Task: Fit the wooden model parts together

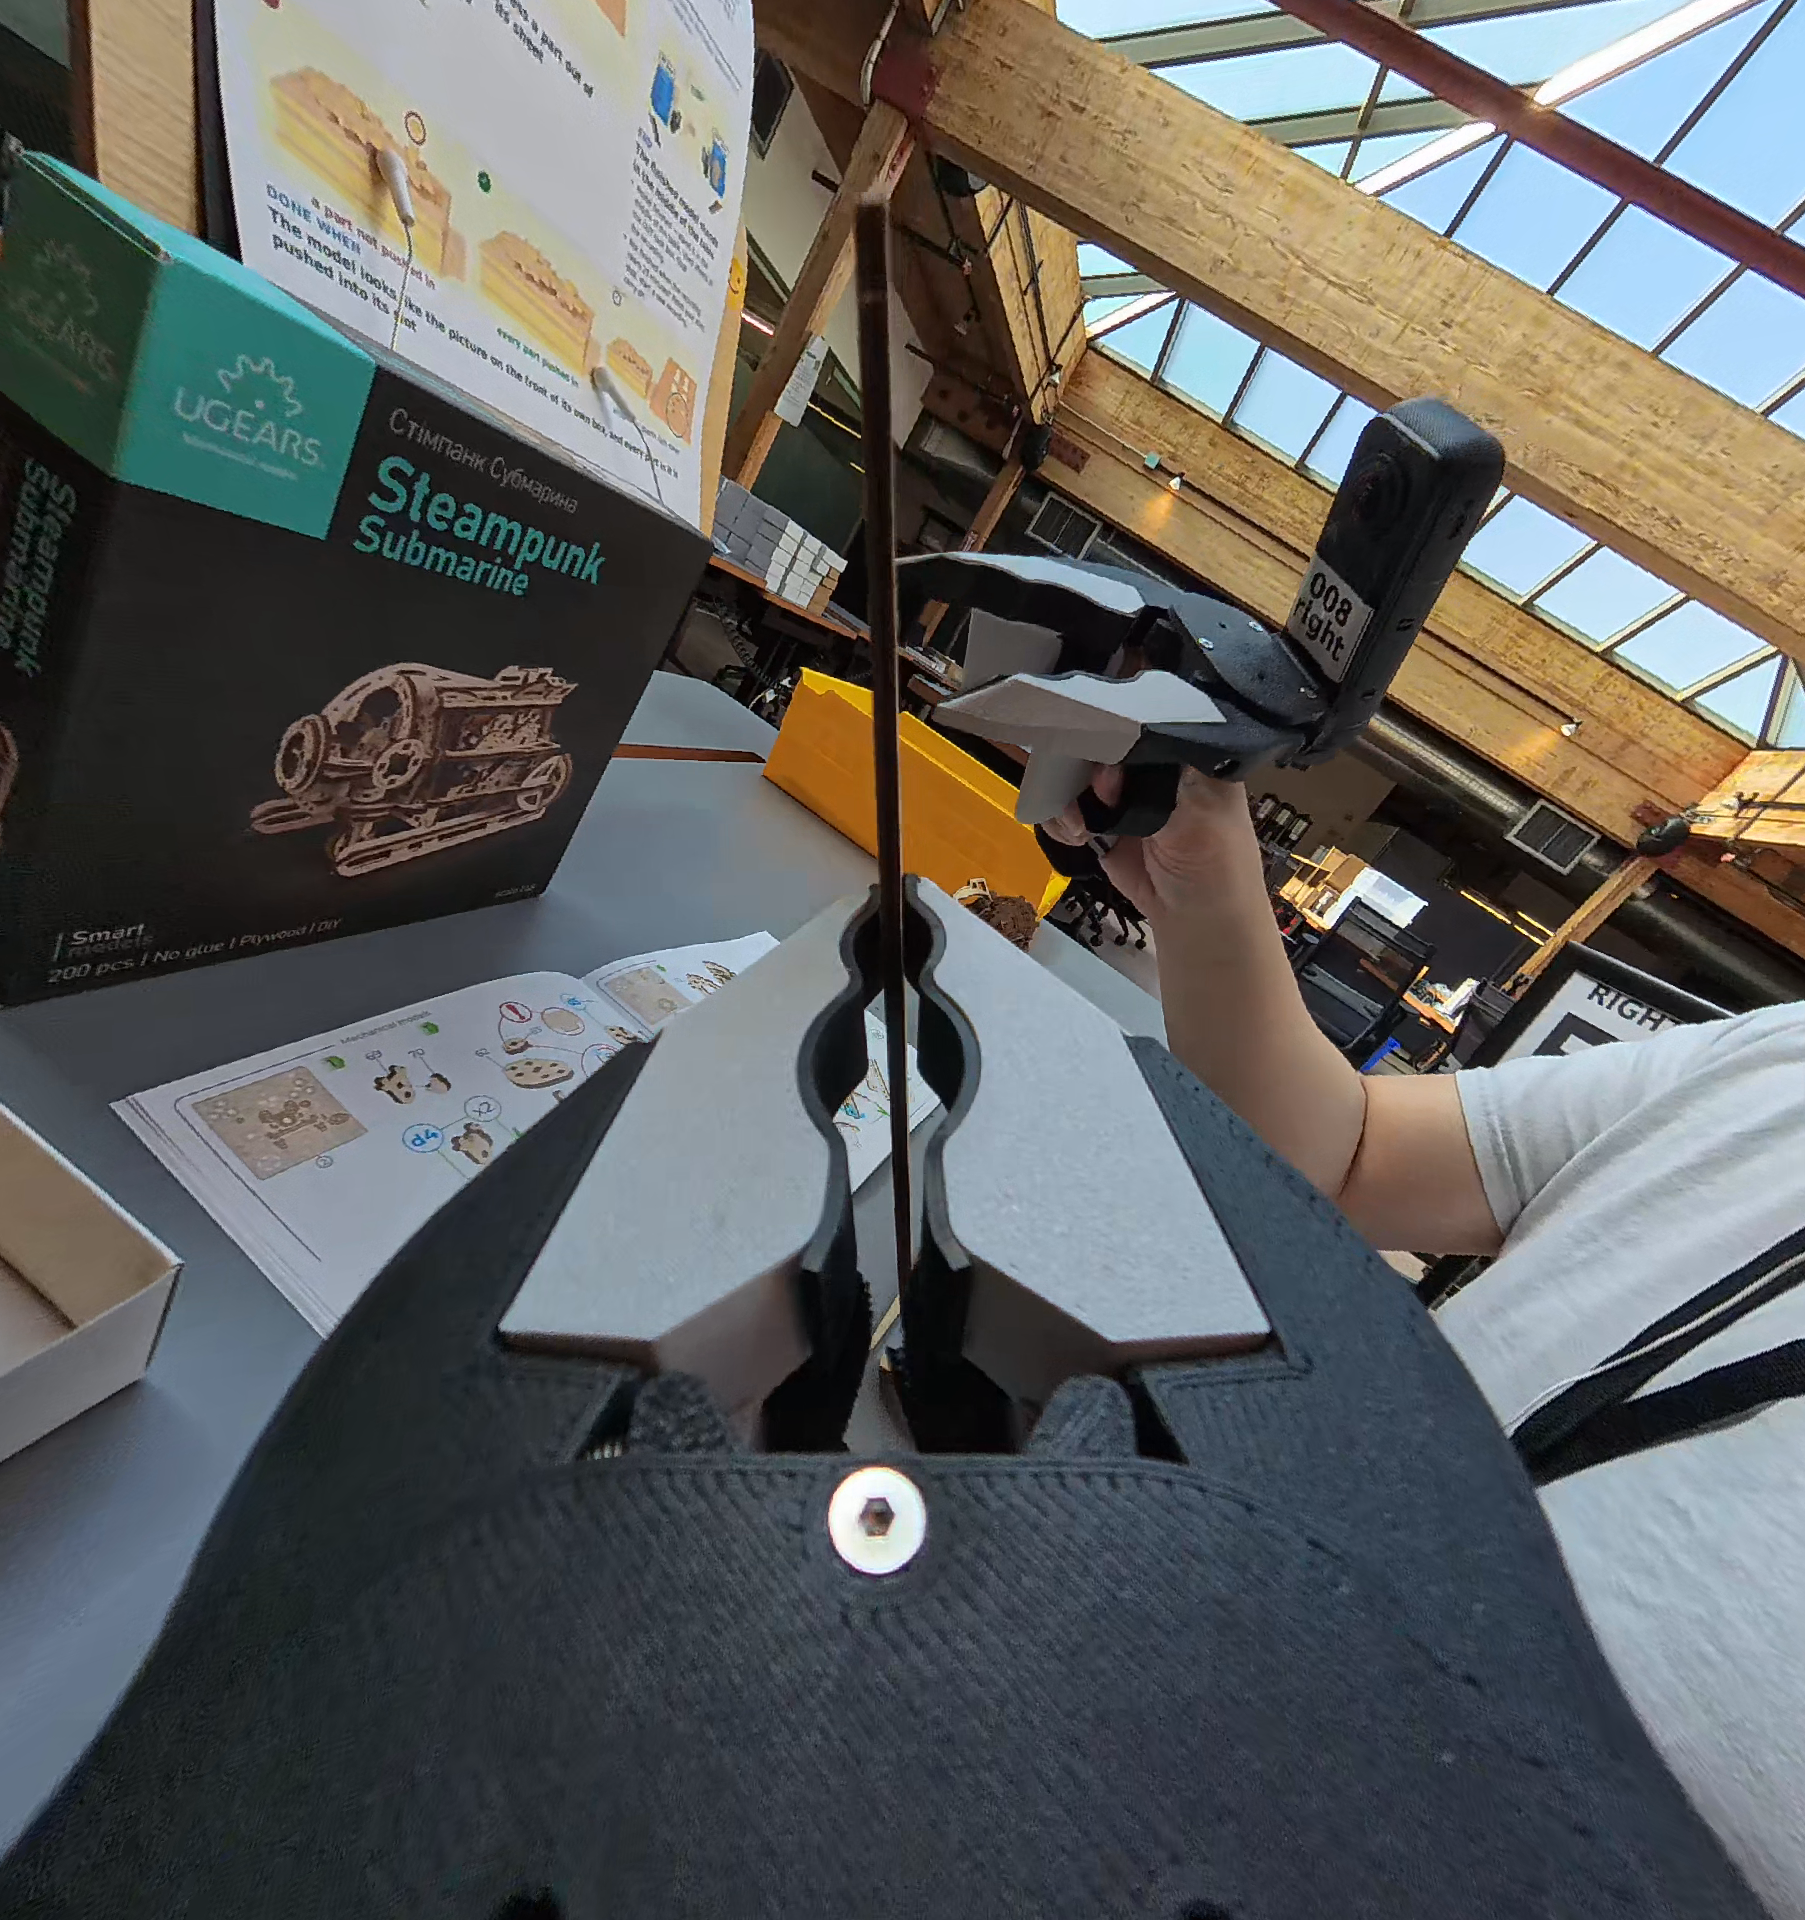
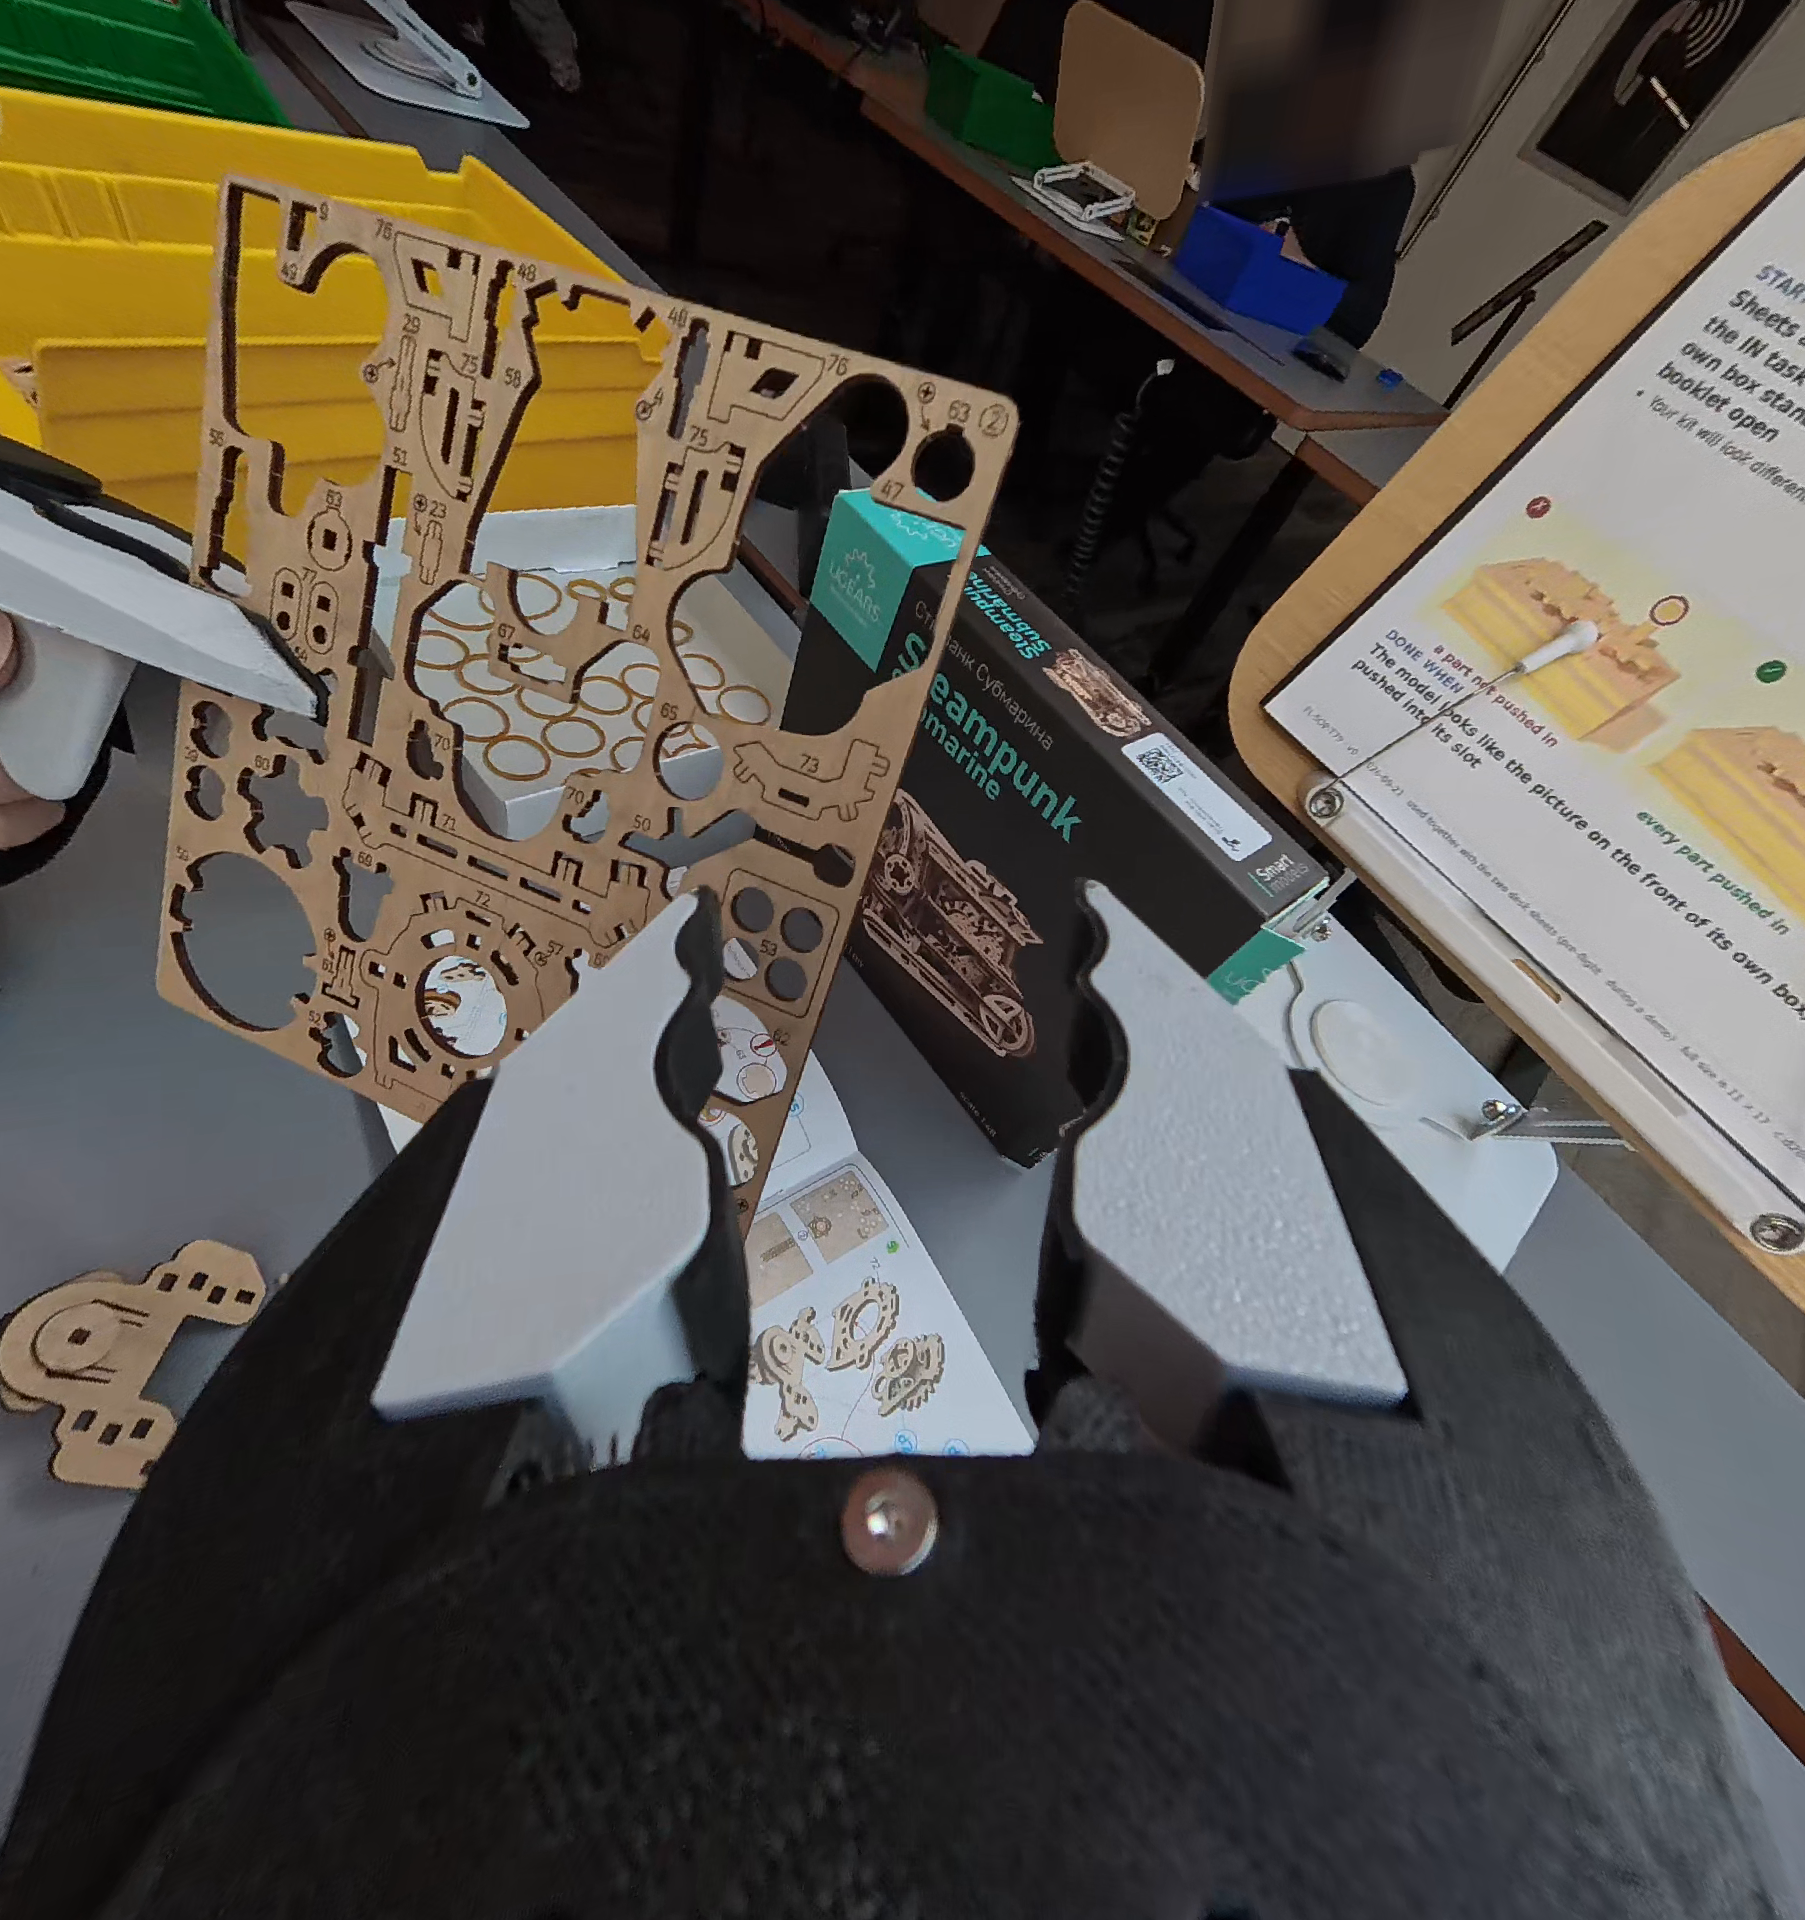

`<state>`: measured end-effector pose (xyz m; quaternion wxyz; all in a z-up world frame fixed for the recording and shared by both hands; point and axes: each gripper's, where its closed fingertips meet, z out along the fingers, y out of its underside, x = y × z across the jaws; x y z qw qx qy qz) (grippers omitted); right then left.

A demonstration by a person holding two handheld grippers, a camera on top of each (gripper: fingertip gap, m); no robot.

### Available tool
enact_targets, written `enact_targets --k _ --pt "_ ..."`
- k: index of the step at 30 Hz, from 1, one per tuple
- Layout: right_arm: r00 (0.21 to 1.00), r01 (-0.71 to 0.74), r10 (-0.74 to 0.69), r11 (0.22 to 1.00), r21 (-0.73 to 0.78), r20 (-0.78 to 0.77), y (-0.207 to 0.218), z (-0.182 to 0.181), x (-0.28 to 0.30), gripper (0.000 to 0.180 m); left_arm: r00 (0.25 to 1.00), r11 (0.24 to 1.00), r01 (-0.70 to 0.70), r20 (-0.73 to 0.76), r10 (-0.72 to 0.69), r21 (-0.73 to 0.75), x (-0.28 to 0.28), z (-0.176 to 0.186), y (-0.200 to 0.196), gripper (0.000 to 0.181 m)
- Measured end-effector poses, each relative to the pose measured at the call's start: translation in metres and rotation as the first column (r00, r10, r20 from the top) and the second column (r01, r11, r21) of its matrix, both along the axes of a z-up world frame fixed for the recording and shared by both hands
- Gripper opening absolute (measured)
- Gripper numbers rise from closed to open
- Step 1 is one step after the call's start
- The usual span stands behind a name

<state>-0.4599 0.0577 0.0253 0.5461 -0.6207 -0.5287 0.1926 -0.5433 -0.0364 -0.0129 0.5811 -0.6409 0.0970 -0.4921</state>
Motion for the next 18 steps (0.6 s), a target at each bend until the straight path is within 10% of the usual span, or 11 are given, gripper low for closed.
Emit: enact_targets --k 4,7,12,18 --pt "0.979 -0.184 0.149 0.941 -0.285 -0.141 -0.013 -0.023 -0.015 0.082 1.0 0.999 0.001 0.015 -0.002 0.041 0.002 0.006 -0.002 0.0" --pt "0.91 -0.407 0.263 0.707 -0.578 -0.319 -0.036 -0.04 -0.025 0.091 1.0 0.998 0.018 0.022 -0.019 0.066 0.007 0.011 -0.006 0.0" --pt "0.751 -0.66 0.415 0.445 -0.605 -0.513 -0.073 -0.03 -0.025 0.011 0.998 0.995 0.055 0.01 -0.056 0.077 0.02 0.014 -0.009 0.0" --pt "0.718 -0.695 0.384 0.356 -0.624 -0.581 -0.075 -0.026 -0.022 0.001 0.993 0.993 0.114 -0.006 -0.114 0.023 0.031 0.006 -0.011 0.025"
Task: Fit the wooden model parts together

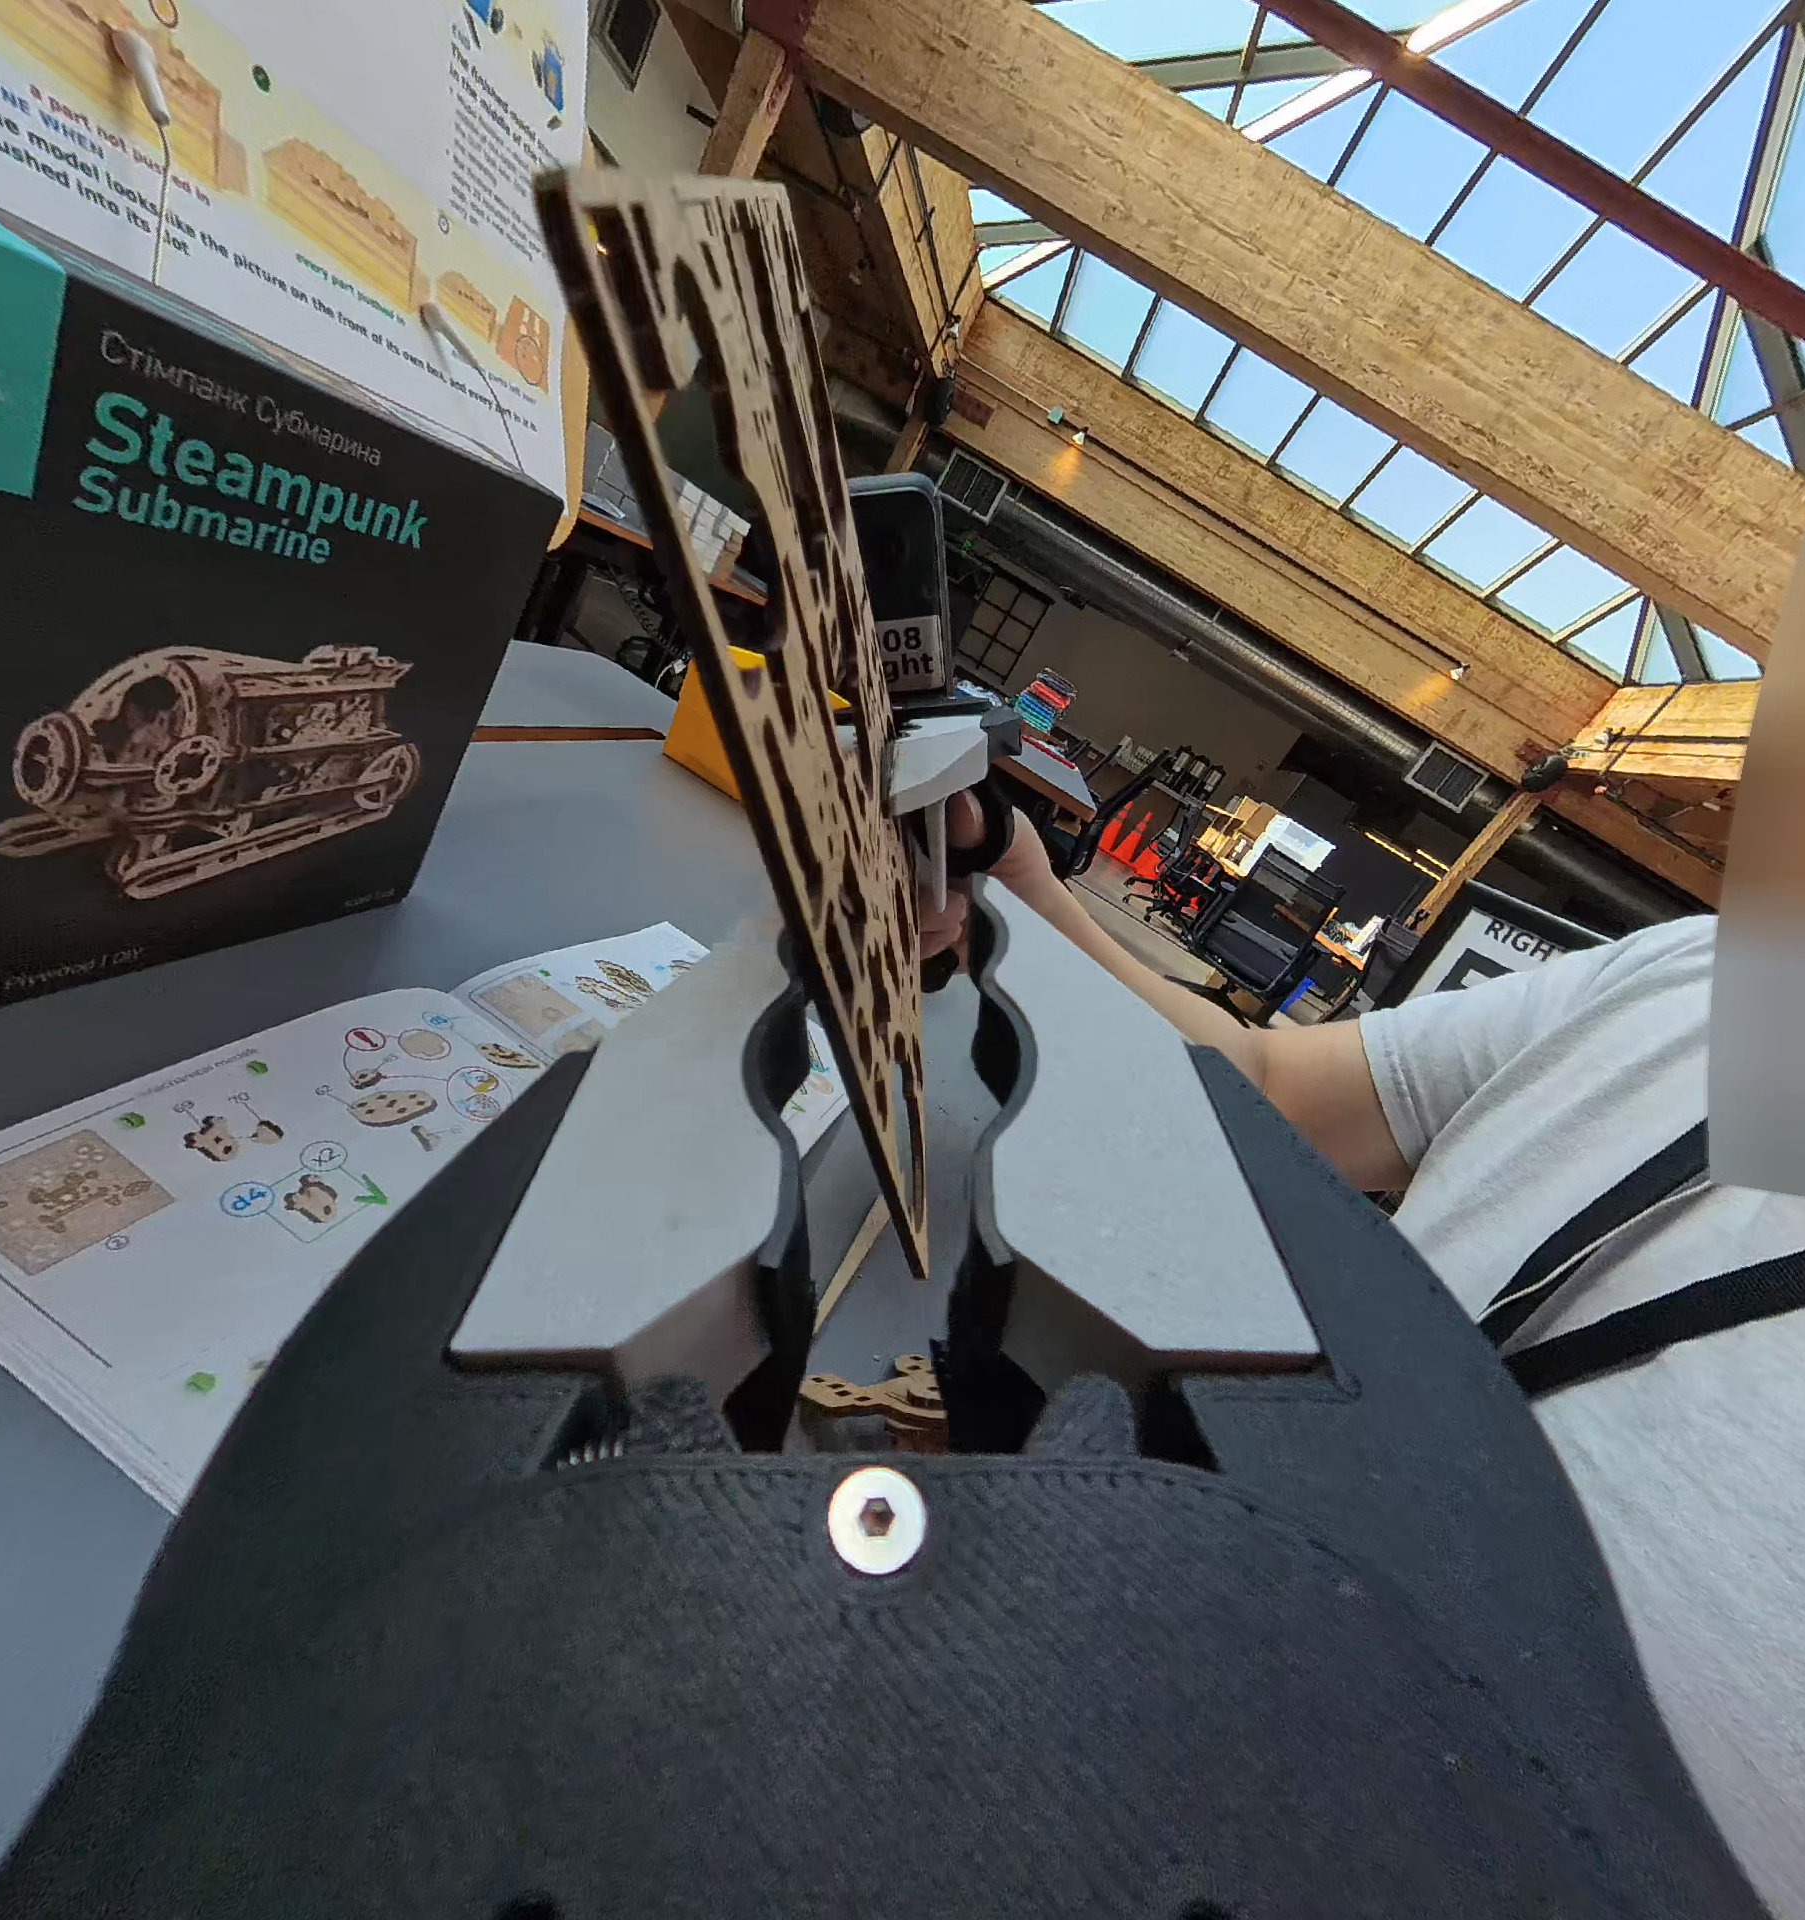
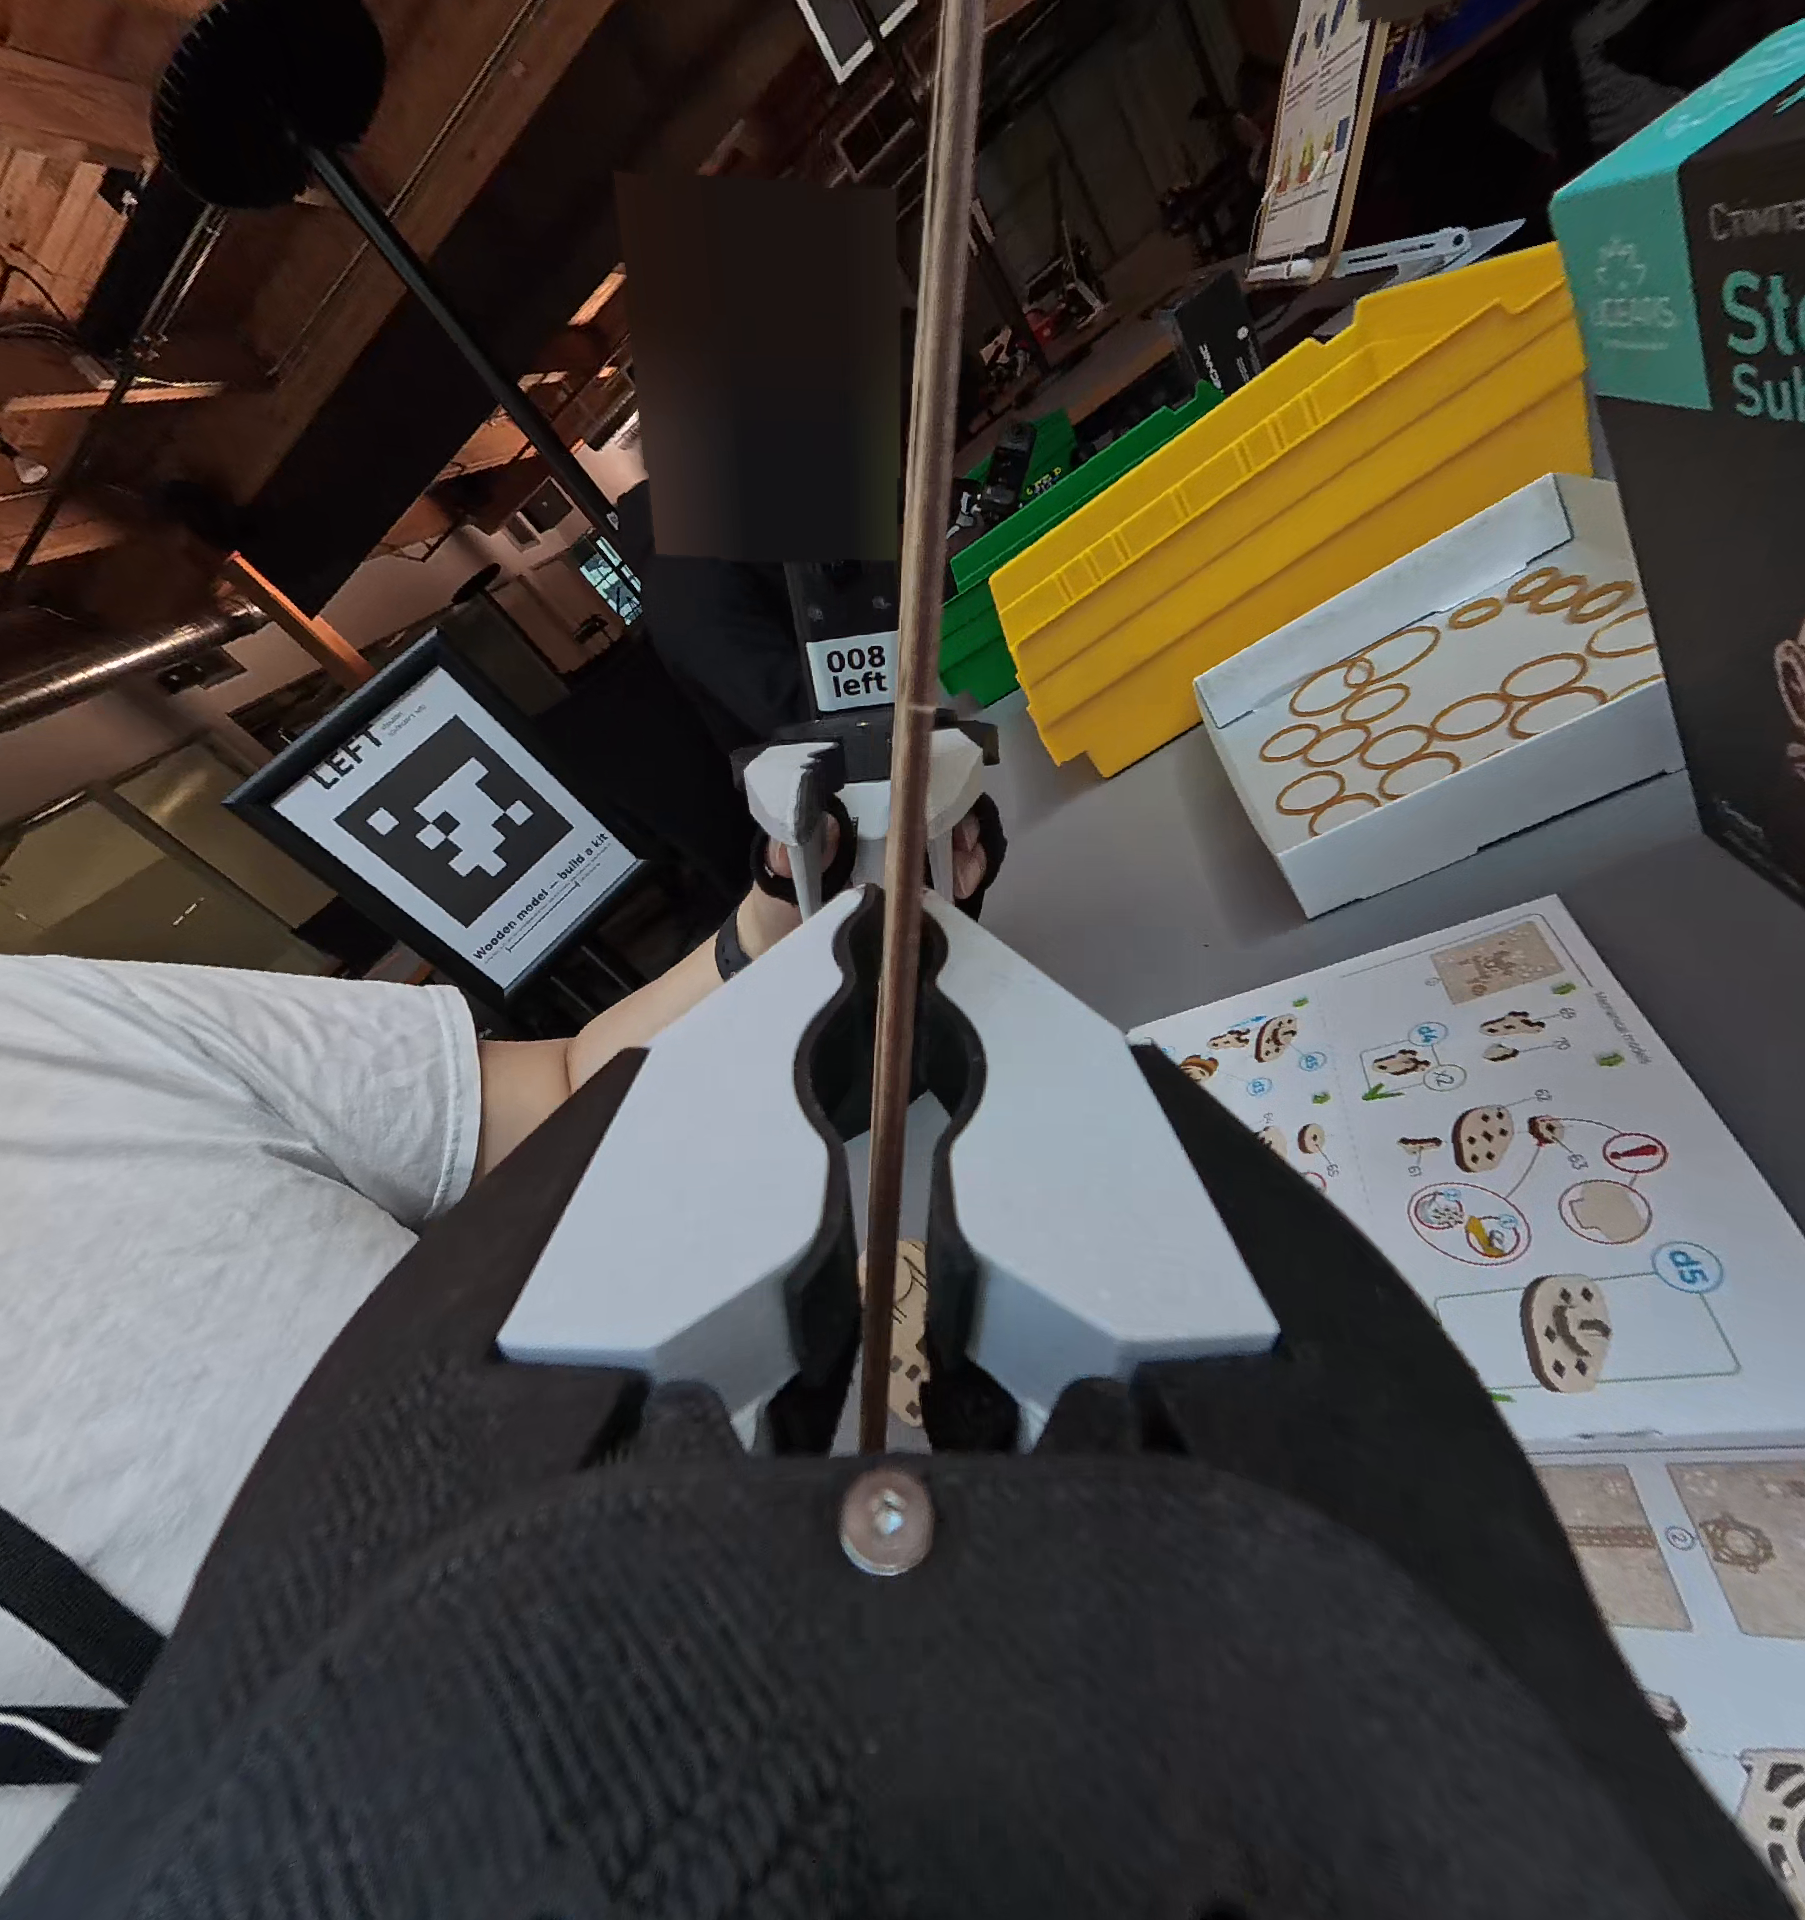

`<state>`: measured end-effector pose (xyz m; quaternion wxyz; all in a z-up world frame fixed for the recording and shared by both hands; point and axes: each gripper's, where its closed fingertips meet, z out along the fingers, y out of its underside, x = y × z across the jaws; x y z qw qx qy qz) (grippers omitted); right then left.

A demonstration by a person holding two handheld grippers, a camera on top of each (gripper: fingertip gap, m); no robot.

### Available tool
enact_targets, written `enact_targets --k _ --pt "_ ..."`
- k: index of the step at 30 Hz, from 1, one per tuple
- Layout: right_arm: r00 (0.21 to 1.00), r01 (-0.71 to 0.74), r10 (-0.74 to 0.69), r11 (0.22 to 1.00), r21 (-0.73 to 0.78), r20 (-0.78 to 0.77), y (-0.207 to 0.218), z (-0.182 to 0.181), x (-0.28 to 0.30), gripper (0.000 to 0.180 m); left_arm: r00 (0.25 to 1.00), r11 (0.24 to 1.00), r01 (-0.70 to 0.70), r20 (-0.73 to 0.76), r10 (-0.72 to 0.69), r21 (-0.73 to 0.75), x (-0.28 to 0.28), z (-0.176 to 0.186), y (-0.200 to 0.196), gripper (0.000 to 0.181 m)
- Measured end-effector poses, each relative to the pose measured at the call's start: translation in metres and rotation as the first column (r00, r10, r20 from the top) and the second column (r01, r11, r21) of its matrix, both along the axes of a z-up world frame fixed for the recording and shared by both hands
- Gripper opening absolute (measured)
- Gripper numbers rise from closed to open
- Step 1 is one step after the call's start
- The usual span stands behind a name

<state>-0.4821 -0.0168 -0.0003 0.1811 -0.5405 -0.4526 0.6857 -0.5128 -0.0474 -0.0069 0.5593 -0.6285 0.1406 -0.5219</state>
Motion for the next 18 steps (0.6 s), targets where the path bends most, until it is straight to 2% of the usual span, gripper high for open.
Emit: enact_targets --k 3,5,8,11,15,18 --pt "0.999 -0.05 0.05 0.999 -0.012 -0.001 -0.007 0.0 0.002 0.001 1.0 0.999 0.023 -0.002 -0.023 -0.023 0.009 -0.003 0.001 0.022" --pt "0.998 -0.064 0.064 0.998 -0.024 -0.008 -0.011 0.001 0.001 0.001 0.999 0.999 0.041 0.008 -0.041 -0.028 0.012 -0.004 0.0 0.001" --pt "0.999 -0.023 0.021 0.999 -0.049 -0.049 -0.008 0.006 -0.002 0.004 0.998 0.999 0.012 0.059 -0.009 -0.046 0.007 0.0 0.004 0.0" --pt "0.989 0.063 -0.07 0.996 -0.055 -0.132 0.006 0.03 0.002 0.031 0.99 0.999 -0.05 0.128 0.05 -0.002 -0.006 0.015 0.003 0.0" --pt "0.932 0.303 -0.282 0.951 0.062 -0.227 0.039 0.059 0.026 0.032 0.959 0.978 -0.177 0.243 0.145 0.114 -0.034 0.047 -0.008 0.001" --pt "0.906 0.36 -0.331 0.93 0.071 -0.265 0.047 0.071 0.038 0.032 0.94 0.948 -0.271 0.257 0.223 0.169 -0.051 0.057 -0.013 0.0"
